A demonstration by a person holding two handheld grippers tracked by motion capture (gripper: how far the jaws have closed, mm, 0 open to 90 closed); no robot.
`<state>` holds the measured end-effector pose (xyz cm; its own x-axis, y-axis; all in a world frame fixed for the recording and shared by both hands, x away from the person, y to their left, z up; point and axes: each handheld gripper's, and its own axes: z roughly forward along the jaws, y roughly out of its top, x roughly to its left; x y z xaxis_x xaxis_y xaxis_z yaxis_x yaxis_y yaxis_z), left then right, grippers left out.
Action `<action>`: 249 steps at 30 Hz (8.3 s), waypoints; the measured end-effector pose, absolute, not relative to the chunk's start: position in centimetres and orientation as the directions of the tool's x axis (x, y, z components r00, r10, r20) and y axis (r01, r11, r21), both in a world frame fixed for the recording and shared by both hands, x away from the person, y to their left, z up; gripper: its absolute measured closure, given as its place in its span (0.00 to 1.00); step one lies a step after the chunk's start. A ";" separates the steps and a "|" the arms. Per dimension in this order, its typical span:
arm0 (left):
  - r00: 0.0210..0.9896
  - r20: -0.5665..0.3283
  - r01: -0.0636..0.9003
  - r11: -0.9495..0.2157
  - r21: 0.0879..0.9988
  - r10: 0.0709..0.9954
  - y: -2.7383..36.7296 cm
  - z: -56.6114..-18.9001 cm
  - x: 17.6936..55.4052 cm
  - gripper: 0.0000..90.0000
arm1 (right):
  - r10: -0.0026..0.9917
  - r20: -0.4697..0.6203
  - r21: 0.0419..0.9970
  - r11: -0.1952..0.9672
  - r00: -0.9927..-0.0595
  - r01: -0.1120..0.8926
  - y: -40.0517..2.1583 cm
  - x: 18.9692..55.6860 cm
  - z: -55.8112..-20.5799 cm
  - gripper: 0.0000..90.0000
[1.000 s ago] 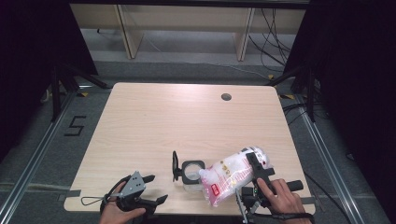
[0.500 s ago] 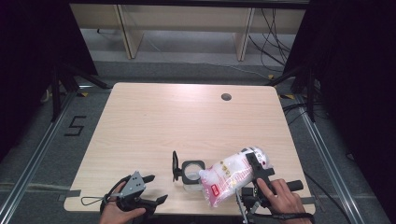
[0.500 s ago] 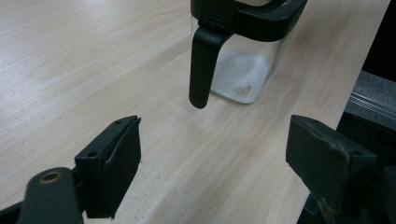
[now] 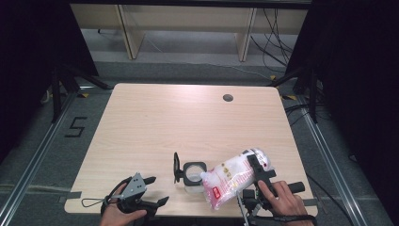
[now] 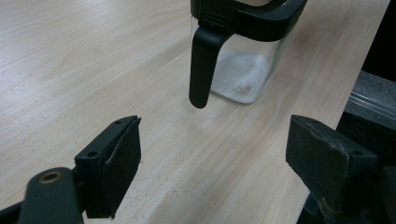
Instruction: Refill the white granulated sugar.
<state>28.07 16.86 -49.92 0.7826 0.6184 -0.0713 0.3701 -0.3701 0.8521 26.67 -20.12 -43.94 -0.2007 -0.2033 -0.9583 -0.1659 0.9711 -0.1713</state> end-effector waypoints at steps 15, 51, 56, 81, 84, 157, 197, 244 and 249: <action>0.785 -0.074 0.369 -0.367 0.854 0.615 16.9 -49.9 28.1 0.20 | -0.178 -0.962 -0.149 0.978 -0.206 -0.148 -20.3 26.6 -43.9 0.41; 0.784 -0.070 0.369 -0.371 0.852 0.617 16.8 -49.9 28.1 0.20 | -0.185 -0.963 -0.153 0.974 -0.196 -0.164 -20.5 26.8 -43.5 0.41; 0.785 -0.073 0.367 -0.368 0.854 0.615 16.8 -49.9 28.1 0.20 | -0.165 -0.966 -0.134 0.978 -0.200 -0.162 -20.6 26.8 -43.6 0.41; 0.786 -0.069 0.364 -0.368 0.855 0.615 16.9 -49.9 28.2 0.20 | -0.182 -0.965 -0.146 0.972 -0.189 -0.186 -20.5 26.8 -43.3 0.41; 0.785 -0.073 0.367 -0.367 0.855 0.616 16.9 -49.9 28.1 0.20 | -0.181 -0.964 -0.146 0.972 -0.195 -0.183 -20.5 26.8 -43.3 0.41; 0.789 -0.058 0.354 -0.376 0.856 0.612 17.0 -49.8 28.2 0.20 | -0.172 -0.965 -0.145 0.979 -0.200 -0.145 -20.5 26.5 -43.2 0.41; 0.795 -0.051 0.344 -0.380 0.859 0.604 17.0 -49.8 28.3 0.20 | -0.177 -0.965 -0.148 0.977 -0.194 -0.151 -20.6 26.5 -42.8 0.41; 0.796 -0.048 0.342 -0.382 0.859 0.603 17.1 -49.7 28.3 0.20 | -0.220 -0.959 -0.186 0.965 -0.181 -0.185 -20.3 26.6 -42.9 0.41; 0.796 -0.049 0.341 -0.379 0.860 0.603 17.0 -49.8 28.3 0.20 | -0.155 -0.970 -0.121 0.976 -0.186 -0.183 -20.6 26.7 -43.0 0.41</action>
<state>28.31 17.05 -49.75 0.7959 0.6034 -0.0494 0.3408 -0.3791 0.8603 26.72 -20.65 -43.03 -0.1862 -0.1553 -0.9702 -0.1830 0.9756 -0.1211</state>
